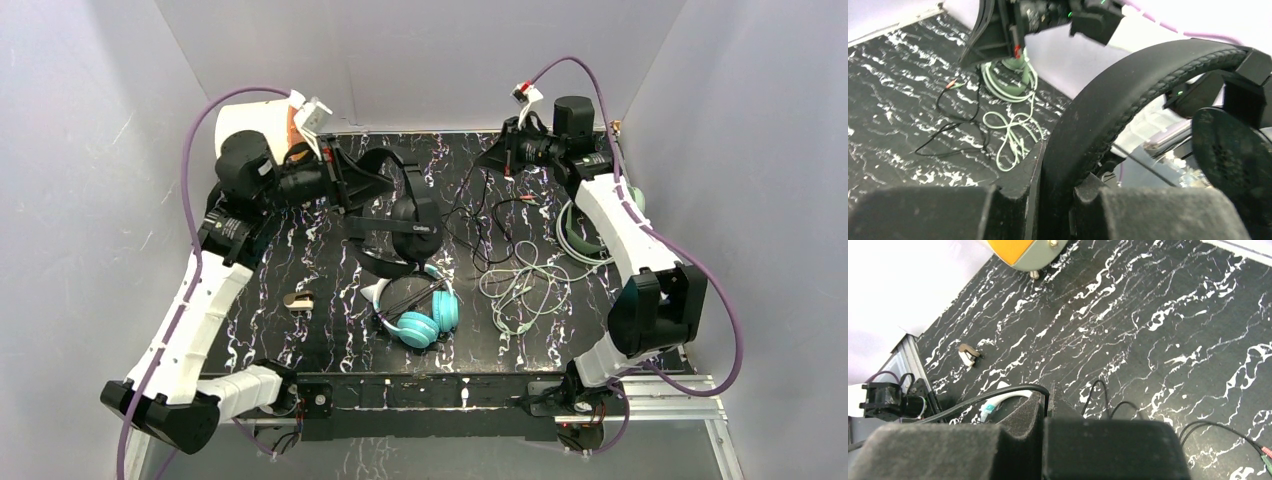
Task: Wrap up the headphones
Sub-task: Wrap the headphones cable around the headphones.
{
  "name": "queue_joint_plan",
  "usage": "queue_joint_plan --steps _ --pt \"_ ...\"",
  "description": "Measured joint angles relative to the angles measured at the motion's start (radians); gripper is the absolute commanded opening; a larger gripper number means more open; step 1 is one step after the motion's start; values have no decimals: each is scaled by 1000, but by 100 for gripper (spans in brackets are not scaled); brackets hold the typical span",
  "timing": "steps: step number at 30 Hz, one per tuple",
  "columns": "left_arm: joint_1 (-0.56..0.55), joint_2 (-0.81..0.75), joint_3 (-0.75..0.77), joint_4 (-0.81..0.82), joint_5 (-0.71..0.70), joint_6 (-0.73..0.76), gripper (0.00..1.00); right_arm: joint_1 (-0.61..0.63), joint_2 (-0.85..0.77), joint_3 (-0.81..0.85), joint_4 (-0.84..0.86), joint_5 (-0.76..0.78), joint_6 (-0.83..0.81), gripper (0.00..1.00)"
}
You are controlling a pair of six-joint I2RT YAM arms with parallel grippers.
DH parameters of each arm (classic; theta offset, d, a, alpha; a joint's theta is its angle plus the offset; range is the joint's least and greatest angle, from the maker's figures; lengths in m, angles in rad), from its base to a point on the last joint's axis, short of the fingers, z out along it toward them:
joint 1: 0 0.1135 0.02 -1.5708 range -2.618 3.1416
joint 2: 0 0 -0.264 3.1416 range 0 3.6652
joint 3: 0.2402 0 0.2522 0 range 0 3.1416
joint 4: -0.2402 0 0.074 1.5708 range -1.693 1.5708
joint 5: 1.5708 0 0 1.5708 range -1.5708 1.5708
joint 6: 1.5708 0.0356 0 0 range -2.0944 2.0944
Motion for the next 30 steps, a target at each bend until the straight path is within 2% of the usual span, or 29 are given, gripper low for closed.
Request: queue_joint_plan --steps 7,15,20,30 --pt "-124 35 3 -224 -198 198 0 0 59 206 -135 -36 -3 0" --pt "-233 80 2 -336 -525 314 0 0 167 557 -318 -31 -27 0" --pt "-295 78 -13 -352 -821 369 0 8 190 673 -415 -33 -26 0" --pt "-417 167 -18 -334 -1448 454 0 81 190 736 -567 -59 -7 0"
